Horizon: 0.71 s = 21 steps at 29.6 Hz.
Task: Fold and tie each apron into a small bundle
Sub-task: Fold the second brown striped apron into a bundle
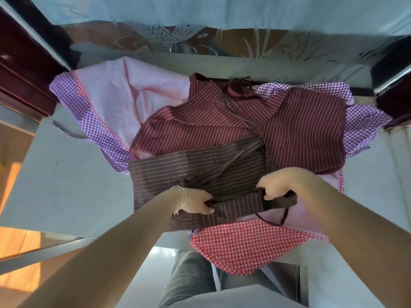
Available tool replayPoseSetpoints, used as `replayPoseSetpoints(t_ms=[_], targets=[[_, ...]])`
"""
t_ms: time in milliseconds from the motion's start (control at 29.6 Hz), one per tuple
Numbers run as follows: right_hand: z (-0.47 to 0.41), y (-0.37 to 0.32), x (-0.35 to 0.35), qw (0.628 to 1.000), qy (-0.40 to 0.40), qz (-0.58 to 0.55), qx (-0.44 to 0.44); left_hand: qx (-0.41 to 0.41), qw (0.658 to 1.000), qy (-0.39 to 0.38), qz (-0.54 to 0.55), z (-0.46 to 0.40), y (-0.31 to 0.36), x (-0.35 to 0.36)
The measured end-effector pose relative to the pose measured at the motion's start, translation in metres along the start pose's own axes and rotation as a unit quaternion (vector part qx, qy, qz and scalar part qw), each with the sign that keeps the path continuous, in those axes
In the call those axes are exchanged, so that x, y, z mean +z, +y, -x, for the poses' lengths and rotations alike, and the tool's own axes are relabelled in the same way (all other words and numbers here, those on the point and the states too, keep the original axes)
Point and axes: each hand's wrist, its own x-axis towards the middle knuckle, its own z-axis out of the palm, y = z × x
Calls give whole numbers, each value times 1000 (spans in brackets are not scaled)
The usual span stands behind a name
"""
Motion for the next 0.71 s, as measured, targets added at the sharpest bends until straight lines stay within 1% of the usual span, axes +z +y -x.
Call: replayPoseSetpoints(t_ms=[68, 135, 203, 270, 338, 405, 506, 574, 642, 709], targets=[[3, 12, -17, 999, 24, -46, -10, -11, 999, 30, 20, 8, -11, -21], [-2, 22, -29, 987, 81, -134, -20, -30, 993, 110, 44, 13, -24, -41], [-14, 29, -39, 967, 174, -187, -18, -49, 974, 215, 54, 9, -35, -57], [-29, 34, -44, 942, 271, -197, 11, -78, 952, 289, 57, 2, -40, -67], [-45, 39, -47, 918, 334, -209, 48, -106, 938, 323, 60, -9, -45, -73], [-59, 42, -42, 895, 370, -238, 74, -125, 929, 347, 43, -20, -47, -73], [-73, 44, -34, 846, 435, -294, 95, -121, 908, 400, -24, -38, -56, -69], [-76, 44, -30, 816, 477, -309, 109, -112, 905, 409, -35, -47, -61, -66], [-78, 43, -29, 802, 513, -283, 119, -106, 898, 425, -44, -52, -65, -65], [-85, 43, -33, 802, 535, -235, 124, -105, 892, 437, -47, -55, -67, -69]])
